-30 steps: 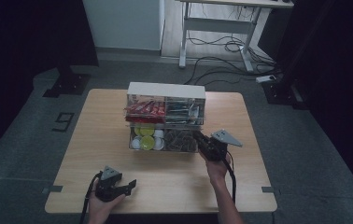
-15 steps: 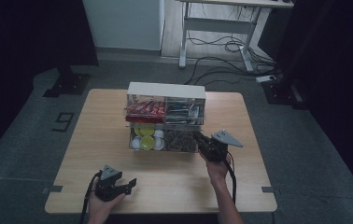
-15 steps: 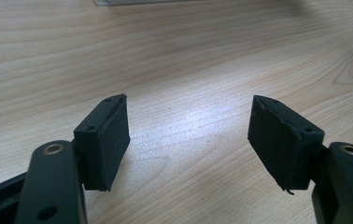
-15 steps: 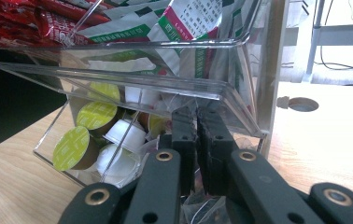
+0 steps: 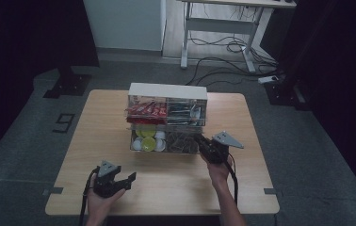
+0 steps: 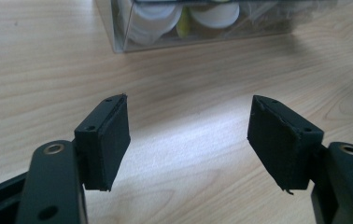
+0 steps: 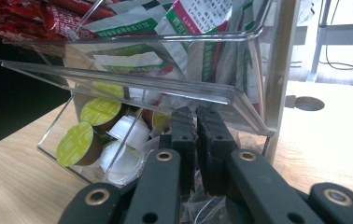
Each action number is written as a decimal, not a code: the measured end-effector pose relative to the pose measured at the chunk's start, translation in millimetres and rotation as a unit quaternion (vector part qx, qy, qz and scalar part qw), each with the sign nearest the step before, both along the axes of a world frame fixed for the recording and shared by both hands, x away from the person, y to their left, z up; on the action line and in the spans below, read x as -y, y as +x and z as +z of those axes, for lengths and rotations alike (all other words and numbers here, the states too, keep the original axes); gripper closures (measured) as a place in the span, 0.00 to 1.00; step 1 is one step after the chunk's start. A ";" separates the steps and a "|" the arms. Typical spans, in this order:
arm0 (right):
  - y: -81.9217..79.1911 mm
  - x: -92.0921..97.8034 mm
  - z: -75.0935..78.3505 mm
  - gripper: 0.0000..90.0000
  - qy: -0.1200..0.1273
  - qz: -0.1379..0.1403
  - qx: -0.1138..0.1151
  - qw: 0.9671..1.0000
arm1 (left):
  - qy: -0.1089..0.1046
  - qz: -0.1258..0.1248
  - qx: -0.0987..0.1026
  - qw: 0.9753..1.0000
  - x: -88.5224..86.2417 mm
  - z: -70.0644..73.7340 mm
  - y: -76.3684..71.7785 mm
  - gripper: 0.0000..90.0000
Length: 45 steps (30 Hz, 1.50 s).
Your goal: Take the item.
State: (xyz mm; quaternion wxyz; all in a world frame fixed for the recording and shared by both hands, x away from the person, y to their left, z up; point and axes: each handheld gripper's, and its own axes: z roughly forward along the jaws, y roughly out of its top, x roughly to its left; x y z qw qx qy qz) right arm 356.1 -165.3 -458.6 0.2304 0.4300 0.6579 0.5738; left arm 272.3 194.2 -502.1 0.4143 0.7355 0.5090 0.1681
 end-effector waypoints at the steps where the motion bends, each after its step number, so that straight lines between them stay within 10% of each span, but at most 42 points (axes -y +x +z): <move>1: -0.1 -0.6 0.1 0.94 -0.002 0.002 0.000 1.000 | -0.001 0.001 0.002 1.000 2.8 1.6 1.4 0.33; 45: 0.0 5.1 2.4 0.94 0.010 0.006 -0.004 1.000 | 0.046 0.021 0.036 0.998 52.1 20.4 58.7 0.33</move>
